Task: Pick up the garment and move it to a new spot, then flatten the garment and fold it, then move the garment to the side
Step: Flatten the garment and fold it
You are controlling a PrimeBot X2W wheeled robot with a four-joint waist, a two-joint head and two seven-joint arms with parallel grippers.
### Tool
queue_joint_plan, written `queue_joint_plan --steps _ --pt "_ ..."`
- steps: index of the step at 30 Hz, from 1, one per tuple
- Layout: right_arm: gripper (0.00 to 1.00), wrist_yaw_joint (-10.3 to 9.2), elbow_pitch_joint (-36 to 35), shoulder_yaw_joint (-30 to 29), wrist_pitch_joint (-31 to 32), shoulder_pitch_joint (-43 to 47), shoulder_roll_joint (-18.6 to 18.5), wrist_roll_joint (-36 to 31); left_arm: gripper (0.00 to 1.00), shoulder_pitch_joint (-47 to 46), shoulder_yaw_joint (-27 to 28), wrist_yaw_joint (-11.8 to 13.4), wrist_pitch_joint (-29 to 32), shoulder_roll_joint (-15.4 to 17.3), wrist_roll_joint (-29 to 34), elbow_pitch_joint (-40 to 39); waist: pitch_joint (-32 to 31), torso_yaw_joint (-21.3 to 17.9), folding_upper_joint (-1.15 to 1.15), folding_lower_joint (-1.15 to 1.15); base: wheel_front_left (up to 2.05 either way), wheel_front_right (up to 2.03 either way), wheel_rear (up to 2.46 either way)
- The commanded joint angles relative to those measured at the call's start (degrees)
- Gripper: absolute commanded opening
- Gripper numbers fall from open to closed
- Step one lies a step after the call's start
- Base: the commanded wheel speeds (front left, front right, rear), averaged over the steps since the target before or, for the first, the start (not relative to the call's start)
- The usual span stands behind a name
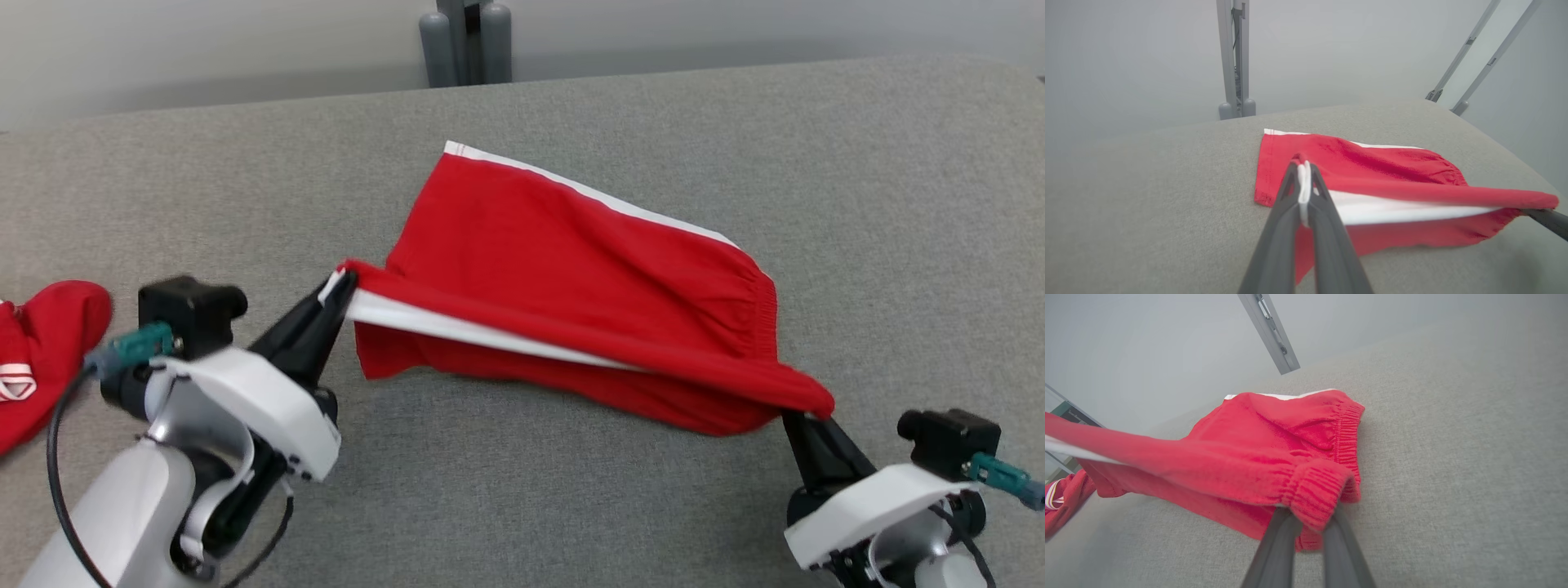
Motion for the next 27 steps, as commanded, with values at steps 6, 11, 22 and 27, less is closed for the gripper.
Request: queue_joint_plan --steps 6,11,22,27 --pt "0.00 -0.30 6.6 2.8 -6.6 -9.9 -0.6 0.1 0.00 -13.4 0.3 -4.3 -2.1 -2.5 -0.2 11.2 5.5 -3.3 0.00 0.00 0.00 0.00 0.00" --pt "0.00 -0.25 13.8 5.7 -11.9 -18.3 -0.6 0.8 0.00 -22.4 0.1 -7.3 -5.2 -4.6 0.8 22.2 9.4 -4.3 0.00 0.00 0.00 0.00 0.00" --pt "0.00 -0.24 27.2 13.2 -17.8 -32.7 -0.6 5.8 0.00 -37.7 -2.3 -11.0 -8.4 -8.6 1.8 46.3 15.1 -6.9 0.00 0.00 0.00 0.00 0.00" --pt "0.00 -0.23 30.8 16.0 -18.4 -36.4 -0.6 8.1 0.00 -42.8 -2.8 -11.6 -9.1 -9.9 1.5 54.1 16.5 -7.7 0.00 0.00 0.00 0.00 0.00"
